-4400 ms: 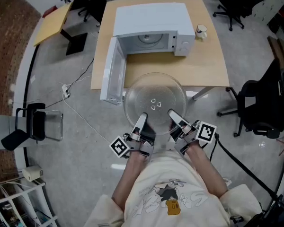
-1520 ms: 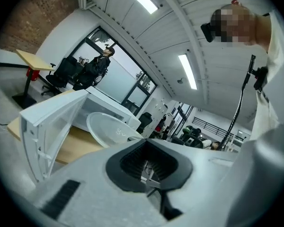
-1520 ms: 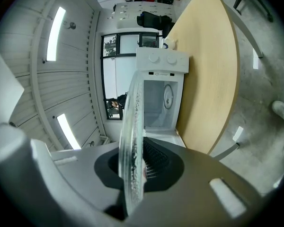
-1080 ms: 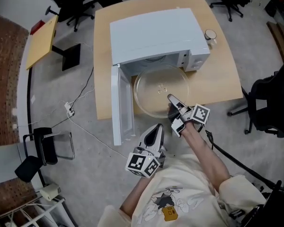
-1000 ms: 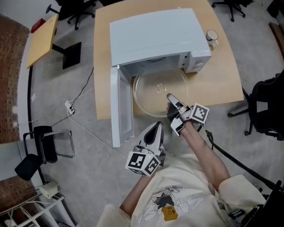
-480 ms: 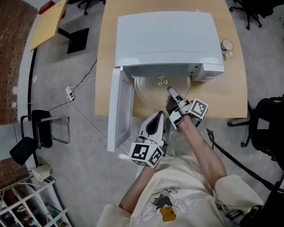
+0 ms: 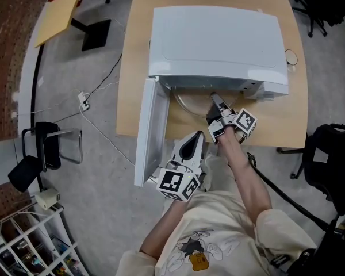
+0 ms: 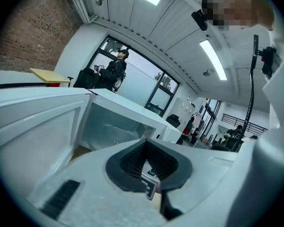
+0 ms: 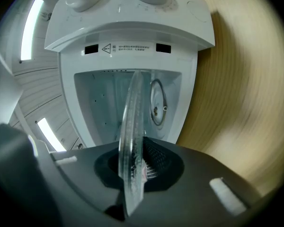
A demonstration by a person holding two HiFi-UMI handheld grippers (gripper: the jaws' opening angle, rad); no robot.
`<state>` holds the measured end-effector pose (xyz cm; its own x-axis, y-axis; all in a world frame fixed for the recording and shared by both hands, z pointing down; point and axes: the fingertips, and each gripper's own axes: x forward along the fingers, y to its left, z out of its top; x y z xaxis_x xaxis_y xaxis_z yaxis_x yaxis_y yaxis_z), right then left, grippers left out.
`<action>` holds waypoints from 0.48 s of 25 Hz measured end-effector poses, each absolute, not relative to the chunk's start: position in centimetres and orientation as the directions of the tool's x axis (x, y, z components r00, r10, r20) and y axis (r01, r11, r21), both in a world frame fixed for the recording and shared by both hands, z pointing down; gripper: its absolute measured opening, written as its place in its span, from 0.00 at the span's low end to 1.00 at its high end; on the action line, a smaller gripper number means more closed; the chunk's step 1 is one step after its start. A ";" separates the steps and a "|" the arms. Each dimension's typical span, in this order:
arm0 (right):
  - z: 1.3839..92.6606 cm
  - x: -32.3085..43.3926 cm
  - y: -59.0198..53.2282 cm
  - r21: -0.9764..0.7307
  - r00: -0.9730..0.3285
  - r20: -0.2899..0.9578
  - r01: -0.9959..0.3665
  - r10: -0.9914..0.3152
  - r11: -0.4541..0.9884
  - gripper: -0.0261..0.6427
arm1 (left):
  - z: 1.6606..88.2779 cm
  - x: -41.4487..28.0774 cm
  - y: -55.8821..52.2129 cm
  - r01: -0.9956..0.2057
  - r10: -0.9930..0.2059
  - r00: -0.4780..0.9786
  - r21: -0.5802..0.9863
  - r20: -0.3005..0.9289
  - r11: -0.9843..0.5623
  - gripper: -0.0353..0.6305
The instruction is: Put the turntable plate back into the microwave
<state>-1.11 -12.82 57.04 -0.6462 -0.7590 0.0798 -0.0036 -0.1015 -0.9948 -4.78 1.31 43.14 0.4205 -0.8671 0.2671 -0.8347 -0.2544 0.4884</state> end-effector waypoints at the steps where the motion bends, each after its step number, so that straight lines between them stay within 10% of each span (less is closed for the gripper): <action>1: 57.5 -1.2 -13.2 -0.994 -0.638 0.091 -0.008 -0.764 -0.112 0.08 | 43.2 -4.9 1.3 -0.833 -0.866 0.421 0.491 0.268 -0.253 0.05; 12: 58.9 -1.9 -18.1 -0.988 -0.577 0.133 -0.017 -0.806 -0.151 0.08 | 43.9 -5.8 0.9 -0.819 -0.856 0.432 0.522 0.285 -0.239 0.05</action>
<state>-1.91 -18.15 58.86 -0.5770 -0.8058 0.1333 -0.0168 -0.1515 -0.9883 -5.76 0.92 43.95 0.4317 -0.8559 0.2847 -0.8187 -0.2393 0.5221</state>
